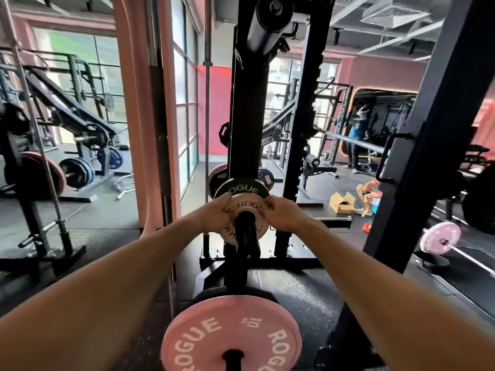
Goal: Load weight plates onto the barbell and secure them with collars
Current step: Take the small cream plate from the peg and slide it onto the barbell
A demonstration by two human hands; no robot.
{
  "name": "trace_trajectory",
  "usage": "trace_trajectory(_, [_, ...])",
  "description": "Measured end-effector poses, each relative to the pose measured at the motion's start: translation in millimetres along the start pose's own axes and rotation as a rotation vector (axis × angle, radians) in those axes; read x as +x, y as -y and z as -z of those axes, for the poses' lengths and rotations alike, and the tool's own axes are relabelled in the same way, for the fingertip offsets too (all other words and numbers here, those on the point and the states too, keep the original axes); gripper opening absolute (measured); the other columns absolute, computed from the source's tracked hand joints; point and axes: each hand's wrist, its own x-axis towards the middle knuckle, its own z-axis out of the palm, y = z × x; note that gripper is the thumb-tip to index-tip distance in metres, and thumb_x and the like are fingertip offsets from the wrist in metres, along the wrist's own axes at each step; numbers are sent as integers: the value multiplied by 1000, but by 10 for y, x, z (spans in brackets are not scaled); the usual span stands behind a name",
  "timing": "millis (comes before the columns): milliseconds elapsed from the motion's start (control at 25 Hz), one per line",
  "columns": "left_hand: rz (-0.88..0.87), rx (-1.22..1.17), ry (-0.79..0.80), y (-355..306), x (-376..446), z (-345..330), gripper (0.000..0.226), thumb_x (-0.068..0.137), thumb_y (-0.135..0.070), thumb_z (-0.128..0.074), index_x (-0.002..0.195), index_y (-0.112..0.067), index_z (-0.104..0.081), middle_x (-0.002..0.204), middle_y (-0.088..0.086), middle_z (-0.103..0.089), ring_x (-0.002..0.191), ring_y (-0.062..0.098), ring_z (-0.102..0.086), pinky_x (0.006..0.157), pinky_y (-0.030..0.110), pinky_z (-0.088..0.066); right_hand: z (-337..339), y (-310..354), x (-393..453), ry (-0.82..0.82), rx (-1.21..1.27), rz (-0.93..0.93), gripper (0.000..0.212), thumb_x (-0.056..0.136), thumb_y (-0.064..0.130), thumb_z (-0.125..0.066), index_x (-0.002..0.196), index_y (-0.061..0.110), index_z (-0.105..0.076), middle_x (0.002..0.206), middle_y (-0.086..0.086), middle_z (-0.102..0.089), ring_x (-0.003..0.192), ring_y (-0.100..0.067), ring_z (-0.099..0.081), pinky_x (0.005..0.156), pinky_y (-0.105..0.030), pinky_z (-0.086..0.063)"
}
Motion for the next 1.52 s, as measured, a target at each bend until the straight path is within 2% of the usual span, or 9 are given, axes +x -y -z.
trace_trajectory(160, [30, 104, 32, -299, -420, -8, 27, 97, 4, -51, 122, 5, -44, 115, 25, -59, 109, 39, -59, 92, 50, -54, 14, -53, -432, 49, 110, 16, 34, 100, 37, -56, 127, 15, -58, 123, -11, -64, 103, -25, -60, 80, -28, -43])
trace_trajectory(280, [42, 76, -46, -507, -897, -38, 27, 99, -10, -62, 119, 6, -54, 108, 18, -63, 101, 33, -62, 84, 30, -53, 41, -51, -847, 52, 200, 85, 22, 101, 33, -56, 112, 14, -57, 106, -9, -65, 83, -20, -59, 65, -28, -44])
trace_trajectory(400, [26, 68, -137, -744, -1429, -83, 27, 95, -13, -69, 116, 2, -64, 110, 20, -69, 98, 31, -67, 89, 44, -55, 111, -52, -1282, 54, 241, 175, 17, 101, 29, -56, 105, 13, -57, 96, -4, -62, 79, -18, -57, 60, -26, -42])
trace_trajectory(520, [12, 32, -191, -1143, -1899, -243, 25, 94, -14, -71, 114, -3, -65, 105, 15, -68, 86, 21, -64, 78, 37, -55, 347, -133, -1766, 40, 301, 222, 19, 101, 29, -56, 107, 10, -58, 92, -4, -63, 77, -17, -57, 59, -24, -43])
trace_trajectory(600, [5, -26, -222, -1465, -2090, -398, 24, 93, -13, -71, 115, -5, -65, 102, 12, -66, 82, 22, -64, 73, 34, -54, 594, -234, -2068, 31, 355, 218, 22, 101, 28, -56, 108, 7, -57, 95, -14, -66, 74, -18, -59, 63, -31, -49])
trace_trajectory(680, [-13, -73, -232, -1775, -2167, -555, 28, 93, -10, -71, 119, -2, -64, 101, 13, -65, 91, 34, -68, 82, 45, -58, 864, -371, -2339, 33, 439, 170, 24, 101, 28, -55, 110, 5, -55, 104, -23, -67, 80, -31, -67, 73, -46, -59])
trace_trajectory(800, [-81, -171, -189, -2358, -2192, -861, 28, 92, -6, -71, 118, 0, -63, 98, 16, -65, 87, 36, -68, 82, 57, -59, 1396, -702, -2830, -18, 510, 89, 17, 100, 31, -56, 106, 15, -55, 102, -18, -70, 92, -38, -73, 77, -58, -60])
trace_trajectory(1160, [-324, -420, 83, -4072, -2161, -2047, 24, 95, -7, -68, 117, 0, -61, 99, 20, -60, 83, 32, -67, 68, 53, -61, 2820, -1744, -4390, -322, 313, -147, 23, 98, 35, -57, 106, 14, -58, 93, -8, -67, 75, -21, -69, 64, -40, -62])
trace_trajectory(1520, [-391, -490, 235, -5436, -2324, -3267, 25, 95, -7, -69, 118, -1, -61, 98, 16, -62, 87, 41, -73, 74, 61, -60, 3649, -2913, -5491, -458, 265, -280, 18, 102, 30, -55, 108, 13, -59, 108, -17, -69, 98, -34, -71, 84, -55, -59])
